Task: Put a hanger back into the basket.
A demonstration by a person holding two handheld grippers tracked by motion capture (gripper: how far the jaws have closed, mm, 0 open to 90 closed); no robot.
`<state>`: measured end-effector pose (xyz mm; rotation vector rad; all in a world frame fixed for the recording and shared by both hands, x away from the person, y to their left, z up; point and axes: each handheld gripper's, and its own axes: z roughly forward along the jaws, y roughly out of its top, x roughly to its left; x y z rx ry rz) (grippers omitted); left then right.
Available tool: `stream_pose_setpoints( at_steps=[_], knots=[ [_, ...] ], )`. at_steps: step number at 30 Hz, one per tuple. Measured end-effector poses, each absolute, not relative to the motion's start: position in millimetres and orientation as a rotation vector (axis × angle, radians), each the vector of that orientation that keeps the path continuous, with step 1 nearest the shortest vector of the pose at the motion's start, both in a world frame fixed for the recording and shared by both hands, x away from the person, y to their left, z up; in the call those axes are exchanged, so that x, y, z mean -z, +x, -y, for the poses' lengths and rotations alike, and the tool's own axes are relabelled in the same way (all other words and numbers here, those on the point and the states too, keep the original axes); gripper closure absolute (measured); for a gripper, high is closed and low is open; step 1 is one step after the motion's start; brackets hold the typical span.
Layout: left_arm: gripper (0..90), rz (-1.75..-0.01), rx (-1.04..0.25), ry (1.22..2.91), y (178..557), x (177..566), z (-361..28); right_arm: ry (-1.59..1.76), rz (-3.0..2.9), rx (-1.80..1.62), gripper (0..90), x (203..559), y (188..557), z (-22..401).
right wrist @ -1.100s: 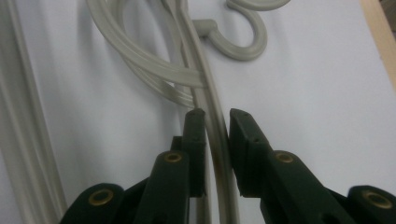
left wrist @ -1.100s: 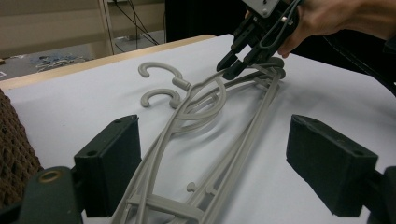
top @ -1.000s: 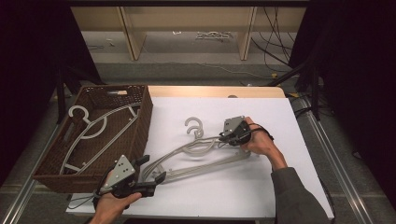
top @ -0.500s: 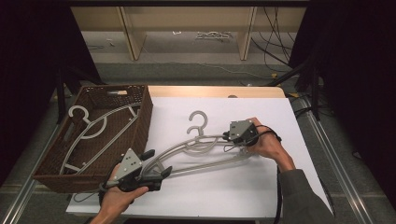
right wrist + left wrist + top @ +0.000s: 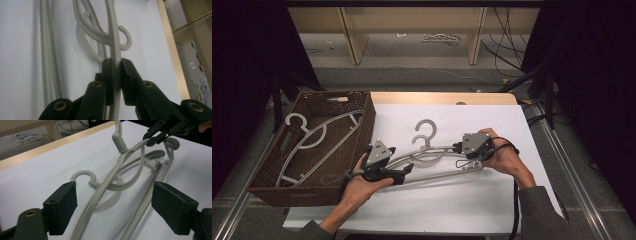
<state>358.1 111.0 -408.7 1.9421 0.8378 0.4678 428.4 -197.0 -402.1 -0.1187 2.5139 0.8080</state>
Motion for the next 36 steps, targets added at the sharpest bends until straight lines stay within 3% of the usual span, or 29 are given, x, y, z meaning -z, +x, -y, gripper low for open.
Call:
stream_pose_setpoints(
  at_steps=[16,24,26,29,36],
  knots=[
    [35.8,-0.844,-0.399,2.074,378.1,405.2,-78.2,-0.176,-2.501,-0.823,82.5,391.0,414.2,195.0],
    [50.8,-0.806,-0.37,2.117,382.0,403.7,-77.0,-0.207,-2.493,-0.823,82.6,388.7,410.3,191.3],
    [61.7,-0.792,-0.355,2.115,383.5,404.5,-77.1,-0.217,-2.493,-0.821,82.6,388.5,409.0,189.5],
    [67.8,-0.753,-0.339,2.134,384.1,405.3,-76.8,-0.23,-2.491,-0.824,82.6,388.6,409.1,187.9],
    [75.1,-0.651,-0.355,2.187,379.8,401.9,-78.8,-0.234,-2.487,-0.832,82.0,388.9,408.0,187.0]
  ],
)
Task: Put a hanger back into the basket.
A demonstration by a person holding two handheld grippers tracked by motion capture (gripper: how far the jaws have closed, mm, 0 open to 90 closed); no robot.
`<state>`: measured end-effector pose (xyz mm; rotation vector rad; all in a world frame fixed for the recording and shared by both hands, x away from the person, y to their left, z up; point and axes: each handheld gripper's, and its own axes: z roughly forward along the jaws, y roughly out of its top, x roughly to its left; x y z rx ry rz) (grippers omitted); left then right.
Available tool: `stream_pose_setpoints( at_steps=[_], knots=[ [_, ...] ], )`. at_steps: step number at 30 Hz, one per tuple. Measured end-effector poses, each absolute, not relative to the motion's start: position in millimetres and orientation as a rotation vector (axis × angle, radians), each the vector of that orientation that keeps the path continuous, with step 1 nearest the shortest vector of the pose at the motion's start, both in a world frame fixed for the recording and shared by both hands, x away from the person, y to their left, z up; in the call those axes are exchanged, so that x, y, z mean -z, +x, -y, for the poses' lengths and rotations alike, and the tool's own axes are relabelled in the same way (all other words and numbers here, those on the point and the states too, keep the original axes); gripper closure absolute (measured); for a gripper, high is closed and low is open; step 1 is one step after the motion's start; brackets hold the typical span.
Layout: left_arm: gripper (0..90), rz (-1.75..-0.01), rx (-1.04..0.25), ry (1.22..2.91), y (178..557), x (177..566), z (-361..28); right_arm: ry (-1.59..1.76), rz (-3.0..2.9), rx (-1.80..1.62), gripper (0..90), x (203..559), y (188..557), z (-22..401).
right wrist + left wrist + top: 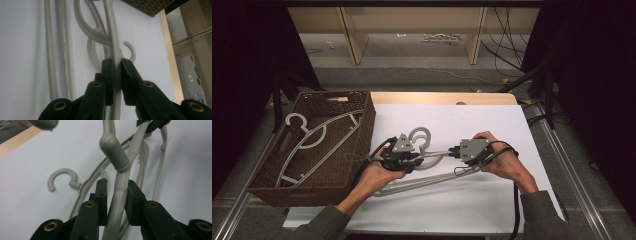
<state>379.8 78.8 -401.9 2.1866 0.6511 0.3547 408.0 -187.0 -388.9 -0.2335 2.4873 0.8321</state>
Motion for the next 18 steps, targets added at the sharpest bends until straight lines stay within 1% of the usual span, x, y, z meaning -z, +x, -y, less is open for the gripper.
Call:
stream_pose_setpoints(
  at_steps=[8,12,14,16,18],
  knots=[
    [81.1,-0.577,-0.357,2.207,373.1,394.3,-79.4,-0.181,-2.48,-0.866,78.7,386.3,408.4,185.5],
    [81.1,-0.579,-0.363,2.212,372.8,393.2,-80.8,-0.149,-2.491,-0.858,77.3,385.4,407.2,182.1],
    [81.2,-0.591,-0.369,2.209,373.6,392.0,-84.0,-0.089,-2.478,-0.862,71.2,383.4,407.9,179.4],
    [81.2,-0.606,-0.368,2.203,374.1,391.3,-86.9,0.002,-2.469,-0.885,62.1,380.0,406.4,177.7],
    [81.2,-0.608,-0.368,2.204,375.1,390.5,-90.2,0.058,-2.435,-0.912,54.9,376.3,406.1,177.4]
  ],
)
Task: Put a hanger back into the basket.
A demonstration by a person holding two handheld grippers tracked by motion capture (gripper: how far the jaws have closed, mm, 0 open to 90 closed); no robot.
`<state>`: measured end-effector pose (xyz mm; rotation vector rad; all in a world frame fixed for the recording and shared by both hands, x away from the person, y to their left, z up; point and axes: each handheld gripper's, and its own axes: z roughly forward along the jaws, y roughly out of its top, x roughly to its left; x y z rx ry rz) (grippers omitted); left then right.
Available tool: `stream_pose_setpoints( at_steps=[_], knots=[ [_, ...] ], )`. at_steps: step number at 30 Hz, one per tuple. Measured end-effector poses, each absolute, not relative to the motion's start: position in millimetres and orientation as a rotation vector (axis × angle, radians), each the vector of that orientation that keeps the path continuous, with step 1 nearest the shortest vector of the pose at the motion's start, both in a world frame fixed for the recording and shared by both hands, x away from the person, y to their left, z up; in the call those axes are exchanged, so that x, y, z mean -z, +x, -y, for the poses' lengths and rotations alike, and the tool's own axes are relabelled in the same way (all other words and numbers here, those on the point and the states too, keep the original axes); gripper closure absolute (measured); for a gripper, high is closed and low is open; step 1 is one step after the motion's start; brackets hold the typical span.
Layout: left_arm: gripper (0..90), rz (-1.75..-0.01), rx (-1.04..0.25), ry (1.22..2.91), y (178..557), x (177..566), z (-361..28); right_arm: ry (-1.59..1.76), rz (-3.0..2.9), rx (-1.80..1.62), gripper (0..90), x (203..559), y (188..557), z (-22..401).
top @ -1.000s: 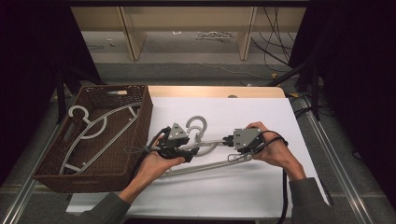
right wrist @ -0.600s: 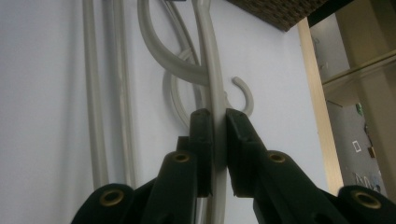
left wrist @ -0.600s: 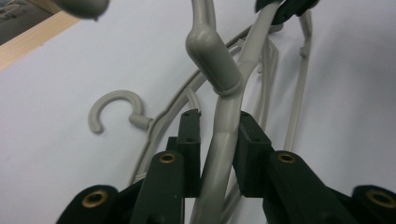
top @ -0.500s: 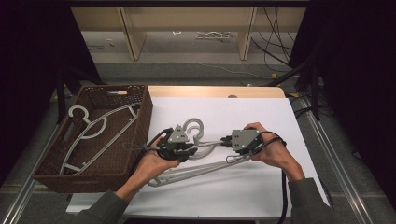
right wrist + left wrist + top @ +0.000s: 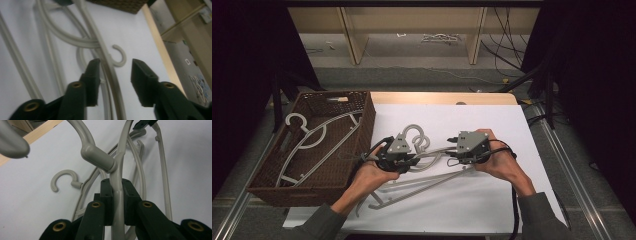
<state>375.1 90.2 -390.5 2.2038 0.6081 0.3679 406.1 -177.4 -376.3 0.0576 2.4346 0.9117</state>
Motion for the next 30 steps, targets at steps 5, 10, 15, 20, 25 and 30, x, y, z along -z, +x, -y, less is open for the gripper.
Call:
stream_pose_setpoints(
  at_steps=[5,10,15,20,25,30],
  knots=[
    [81.2,-0.64,-0.379,2.198,376.5,388.1,-96.4,0.225,-2.37,-1.011,41.5,370.1,399.6,177.5],
    [81.2,-0.672,-0.385,2.172,378.2,383.0,-104.5,0.371,-2.312,-1.062,36.4,365.2,391.0,179.9],
    [81.1,-0.692,-0.404,2.14,380.1,374.4,-116.7,0.47,-2.254,-1.176,33.7,364.0,380.8,185.5],
    [81.1,-0.741,-0.42,2.091,381.1,366.5,-128.8,0.564,-2.185,-1.288,31.6,364.5,369.8,189.3],
    [81.0,-0.757,-0.422,2.05,380.9,357.2,-139.1,0.612,-2.119,-1.355,29.3,364.6,358.7,190.4],
    [81.0,-0.771,-0.428,2.028,380.6,349.2,-147.8,0.64,-2.11,-1.382,29.3,375.5,350.0,188.6]
  ],
)
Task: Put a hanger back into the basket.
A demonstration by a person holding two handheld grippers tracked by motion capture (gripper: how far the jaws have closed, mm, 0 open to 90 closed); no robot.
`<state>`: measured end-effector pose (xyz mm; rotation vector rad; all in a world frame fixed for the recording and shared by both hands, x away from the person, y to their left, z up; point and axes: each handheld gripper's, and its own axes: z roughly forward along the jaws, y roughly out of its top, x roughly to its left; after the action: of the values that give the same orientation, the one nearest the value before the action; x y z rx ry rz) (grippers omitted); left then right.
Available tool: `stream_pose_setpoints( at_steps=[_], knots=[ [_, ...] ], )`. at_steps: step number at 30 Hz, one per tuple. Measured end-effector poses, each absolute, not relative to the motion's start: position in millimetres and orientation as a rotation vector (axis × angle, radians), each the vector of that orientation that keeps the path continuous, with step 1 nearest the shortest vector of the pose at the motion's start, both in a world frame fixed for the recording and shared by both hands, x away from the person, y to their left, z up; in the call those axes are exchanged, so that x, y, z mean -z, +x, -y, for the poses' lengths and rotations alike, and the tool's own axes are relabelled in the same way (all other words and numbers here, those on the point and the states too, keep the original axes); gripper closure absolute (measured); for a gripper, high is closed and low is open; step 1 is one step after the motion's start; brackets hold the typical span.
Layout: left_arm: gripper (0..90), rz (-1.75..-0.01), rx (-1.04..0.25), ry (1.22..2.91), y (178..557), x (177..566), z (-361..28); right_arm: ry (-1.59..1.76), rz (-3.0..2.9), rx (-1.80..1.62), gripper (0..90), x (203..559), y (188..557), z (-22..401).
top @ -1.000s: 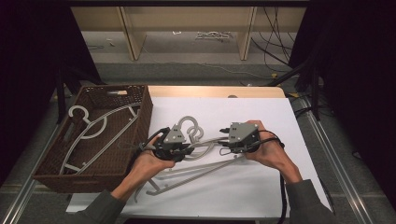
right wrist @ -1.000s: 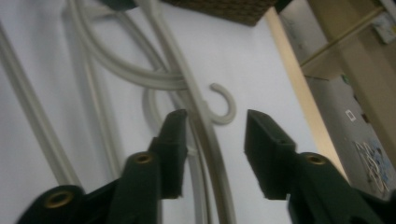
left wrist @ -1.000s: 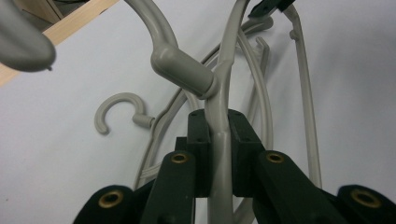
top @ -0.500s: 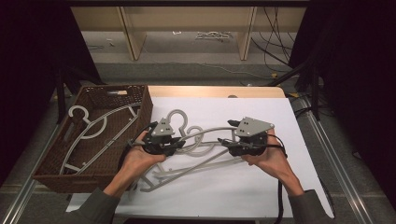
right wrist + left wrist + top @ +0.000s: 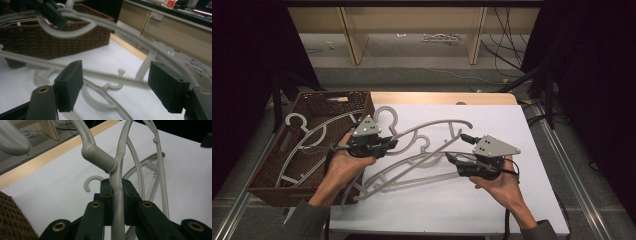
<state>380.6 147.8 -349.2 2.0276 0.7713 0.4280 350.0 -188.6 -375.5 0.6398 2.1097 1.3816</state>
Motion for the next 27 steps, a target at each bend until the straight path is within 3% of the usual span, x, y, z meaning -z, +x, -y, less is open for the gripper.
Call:
stream_pose_setpoints(
  at_steps=[14,27],
  knots=[
    [81.0,-0.776,-0.467,2.028,374.0,328.9,-182.3,0.668,-2.176,-1.357,27.9,397.2,339.5,189.7],
    [81.0,-0.906,-0.632,2.005,383.5,294.5,-248.7,0.703,-2.173,-1.359,25.3,407.2,335.4,194.3]
  ],
)
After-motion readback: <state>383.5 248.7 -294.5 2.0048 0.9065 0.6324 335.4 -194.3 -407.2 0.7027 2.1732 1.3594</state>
